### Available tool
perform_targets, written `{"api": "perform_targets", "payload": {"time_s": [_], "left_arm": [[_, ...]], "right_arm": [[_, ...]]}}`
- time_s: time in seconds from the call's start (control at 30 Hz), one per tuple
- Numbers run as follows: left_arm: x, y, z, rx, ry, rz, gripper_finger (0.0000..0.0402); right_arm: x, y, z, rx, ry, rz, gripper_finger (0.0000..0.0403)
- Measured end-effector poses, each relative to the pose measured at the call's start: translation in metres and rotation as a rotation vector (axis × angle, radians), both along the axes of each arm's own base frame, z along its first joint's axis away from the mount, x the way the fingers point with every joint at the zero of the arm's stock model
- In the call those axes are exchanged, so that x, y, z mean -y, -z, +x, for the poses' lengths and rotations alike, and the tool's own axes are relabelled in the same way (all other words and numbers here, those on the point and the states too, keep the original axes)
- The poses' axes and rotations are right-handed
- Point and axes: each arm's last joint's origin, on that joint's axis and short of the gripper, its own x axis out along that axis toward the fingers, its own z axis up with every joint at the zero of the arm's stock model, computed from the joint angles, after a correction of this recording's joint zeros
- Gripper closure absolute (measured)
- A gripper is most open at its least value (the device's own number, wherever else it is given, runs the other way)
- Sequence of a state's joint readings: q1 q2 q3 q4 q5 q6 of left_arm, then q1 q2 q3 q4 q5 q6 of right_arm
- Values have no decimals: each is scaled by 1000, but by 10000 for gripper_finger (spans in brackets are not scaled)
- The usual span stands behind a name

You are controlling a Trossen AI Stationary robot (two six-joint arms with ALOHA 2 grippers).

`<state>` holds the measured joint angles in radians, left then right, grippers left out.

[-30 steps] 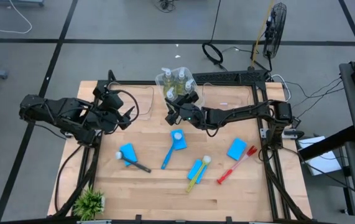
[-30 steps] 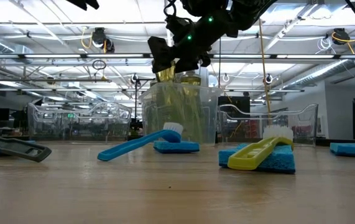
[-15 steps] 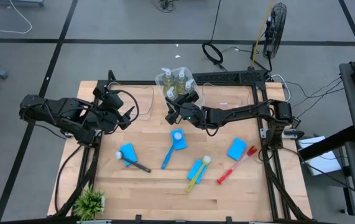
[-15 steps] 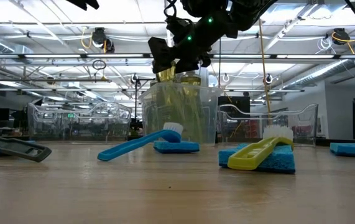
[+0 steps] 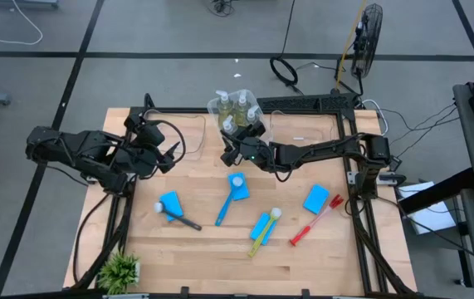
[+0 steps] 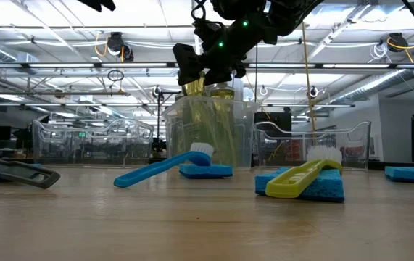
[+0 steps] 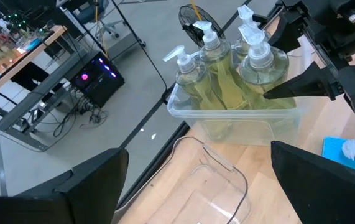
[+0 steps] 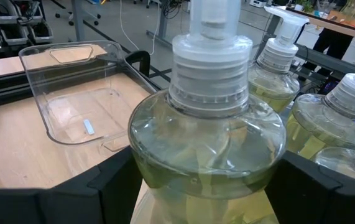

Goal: Pick & Place Kitchen Sink Supplies
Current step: Put the dishwashing liquid bottle into the white bin

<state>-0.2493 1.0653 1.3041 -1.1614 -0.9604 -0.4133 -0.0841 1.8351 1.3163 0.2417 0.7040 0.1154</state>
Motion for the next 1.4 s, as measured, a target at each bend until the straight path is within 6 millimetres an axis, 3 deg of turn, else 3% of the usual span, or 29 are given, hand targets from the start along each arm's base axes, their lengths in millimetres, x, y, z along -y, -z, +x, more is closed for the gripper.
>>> {"api": "perform_targets", "payload": {"time_s": [0.93, 1.4], "left_arm": [[0, 0, 0, 2, -1, -1, 9], [0, 0, 0, 2, -1, -1, 9]], "right_arm": [[0, 0, 0, -6, -2, -6, 119], [0, -3, 1, -75, -38, -101, 119]]}}
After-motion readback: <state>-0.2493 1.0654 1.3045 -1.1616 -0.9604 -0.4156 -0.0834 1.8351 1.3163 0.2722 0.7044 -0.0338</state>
